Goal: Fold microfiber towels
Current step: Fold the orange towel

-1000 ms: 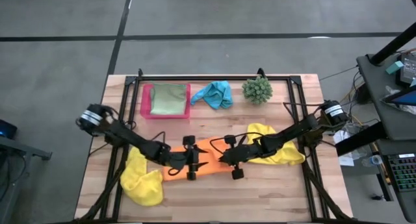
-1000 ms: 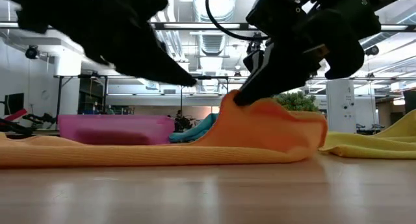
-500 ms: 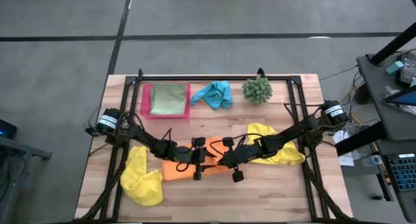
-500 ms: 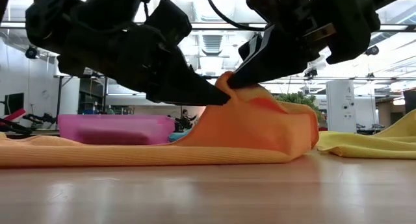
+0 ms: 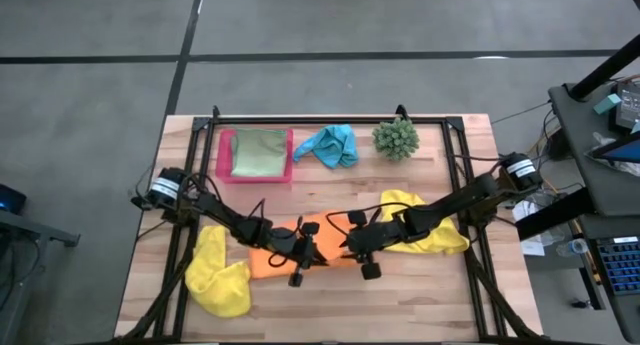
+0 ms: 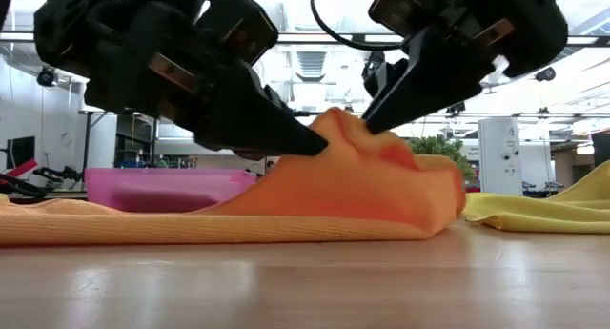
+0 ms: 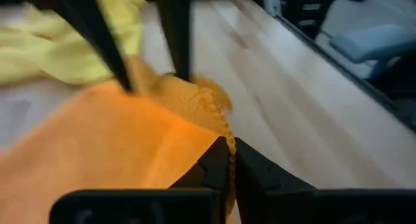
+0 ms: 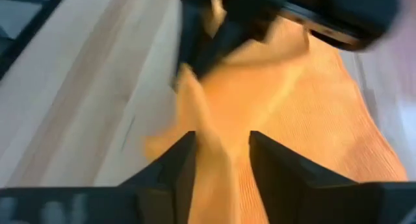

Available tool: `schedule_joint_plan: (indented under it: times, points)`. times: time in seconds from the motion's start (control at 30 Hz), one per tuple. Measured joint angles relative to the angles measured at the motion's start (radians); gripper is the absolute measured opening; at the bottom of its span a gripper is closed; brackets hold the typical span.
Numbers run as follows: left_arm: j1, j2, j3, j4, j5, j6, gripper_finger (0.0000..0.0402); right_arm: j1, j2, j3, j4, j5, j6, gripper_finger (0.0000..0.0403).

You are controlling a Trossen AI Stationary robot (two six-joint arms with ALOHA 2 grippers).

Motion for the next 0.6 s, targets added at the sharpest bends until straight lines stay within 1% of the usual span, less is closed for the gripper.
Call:
schedule_joint_plan:
  times: [0.1, 0.17, 0.23, 0.33, 0.4, 0.53, 0.6]
  points:
    - [-0.016, 0.0, -0.001, -0.024, 0.051, -0.007, 0.0, -0.003, -0.028, 0.028, -0.132, 0.006, 0.014, 0.0163]
    - [-0.029, 0.0, -0.001, -0.029, 0.063, -0.007, 0.0, -0.009, -0.037, 0.047, -0.192, 0.036, 0.027, 0.0175]
    - [-0.037, 0.0, 0.0, -0.036, 0.076, -0.007, 0.0, -0.019, -0.038, 0.055, -0.242, 0.099, 0.034, 0.0181]
    - [-0.041, 0.0, 0.002, -0.042, 0.089, -0.008, 0.0, -0.042, -0.036, 0.052, -0.268, 0.211, 0.037, 0.0181]
    - [-0.043, 0.0, 0.003, -0.041, 0.096, -0.014, 0.0, -0.071, -0.03, 0.045, -0.268, 0.247, 0.06, 0.0176]
    - [-0.044, 0.0, 0.002, -0.039, 0.109, -0.036, 0.0, -0.15, -0.011, 0.019, -0.248, 0.22, 0.096, 0.0161]
    - [-0.044, 0.0, 0.001, -0.04, 0.109, -0.041, 0.0, -0.186, 0.004, -0.002, -0.225, 0.16, 0.095, 0.0154]
